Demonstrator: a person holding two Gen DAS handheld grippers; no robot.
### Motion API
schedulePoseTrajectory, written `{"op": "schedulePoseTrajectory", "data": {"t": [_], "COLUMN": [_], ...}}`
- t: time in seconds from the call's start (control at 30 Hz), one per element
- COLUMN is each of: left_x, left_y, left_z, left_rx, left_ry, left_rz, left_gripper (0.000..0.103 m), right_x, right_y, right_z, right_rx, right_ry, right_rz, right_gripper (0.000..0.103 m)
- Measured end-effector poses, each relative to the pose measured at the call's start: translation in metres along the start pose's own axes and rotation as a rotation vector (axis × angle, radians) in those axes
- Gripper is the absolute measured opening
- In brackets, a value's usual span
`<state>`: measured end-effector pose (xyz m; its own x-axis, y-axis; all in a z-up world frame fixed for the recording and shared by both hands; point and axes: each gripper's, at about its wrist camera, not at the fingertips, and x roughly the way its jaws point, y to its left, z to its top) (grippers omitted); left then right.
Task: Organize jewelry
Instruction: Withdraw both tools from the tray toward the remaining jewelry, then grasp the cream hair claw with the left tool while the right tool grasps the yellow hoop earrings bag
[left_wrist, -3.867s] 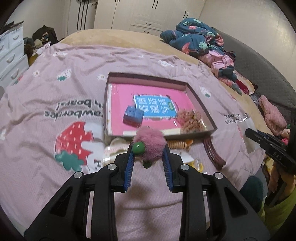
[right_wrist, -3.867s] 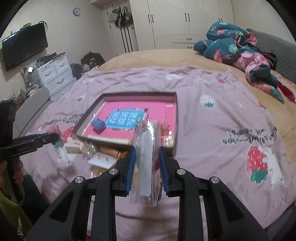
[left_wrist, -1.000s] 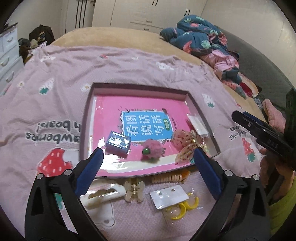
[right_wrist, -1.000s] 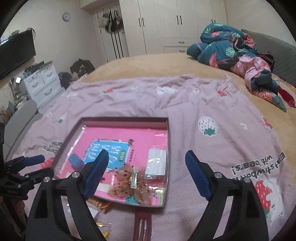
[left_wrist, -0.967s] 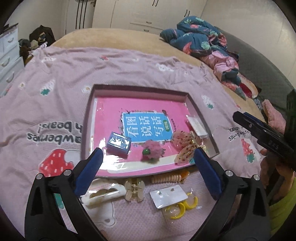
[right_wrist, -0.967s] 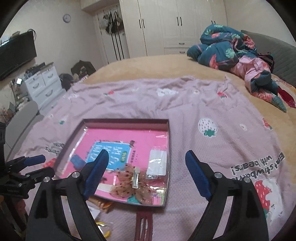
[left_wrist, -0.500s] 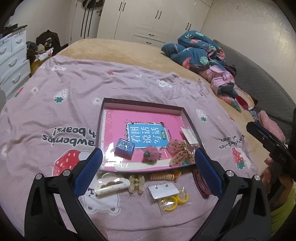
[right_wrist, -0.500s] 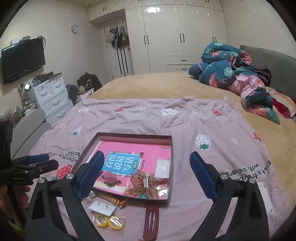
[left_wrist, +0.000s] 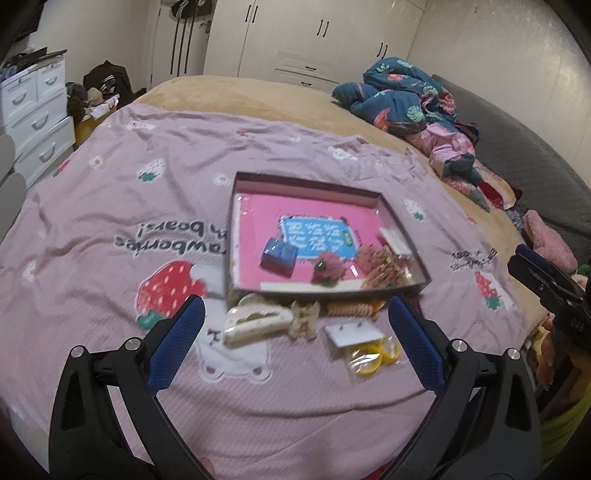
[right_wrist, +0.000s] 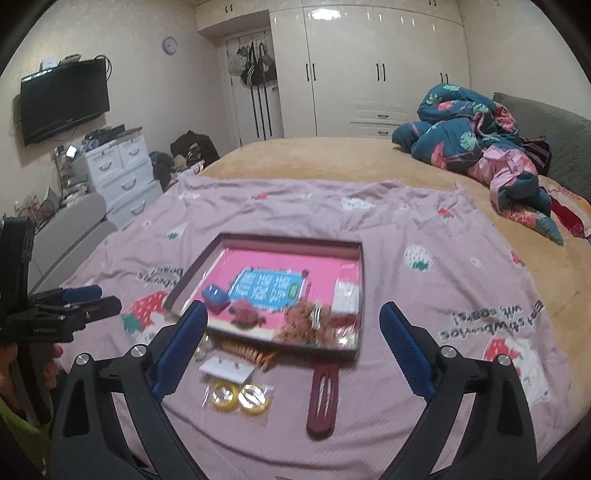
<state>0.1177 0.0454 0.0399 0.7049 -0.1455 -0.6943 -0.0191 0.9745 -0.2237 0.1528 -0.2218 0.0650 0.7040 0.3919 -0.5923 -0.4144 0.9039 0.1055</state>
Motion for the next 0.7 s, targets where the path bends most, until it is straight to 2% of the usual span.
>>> {"op": "schedulePoseTrajectory", "data": {"t": [0.37, 0.7], "left_x": [0.025, 0.051], "left_y": [0.024, 0.040], "left_z": [-0.036, -0.052], "left_rx": [-0.017, -0.032], "left_ry": [0.085, 0.141], "left_rz": [0.047, 0.077], "left_gripper": [0.093, 0.093], "right_x": [0.028, 0.062], "right_y": [0.023, 0.041], "right_z": [-0.042, -0.071], "right_rx": [-0.015, -0.035], "right_ry": [0.116, 0.208], "right_rz": [0.035, 0.058], "right_gripper": [0.094, 0.094]}}
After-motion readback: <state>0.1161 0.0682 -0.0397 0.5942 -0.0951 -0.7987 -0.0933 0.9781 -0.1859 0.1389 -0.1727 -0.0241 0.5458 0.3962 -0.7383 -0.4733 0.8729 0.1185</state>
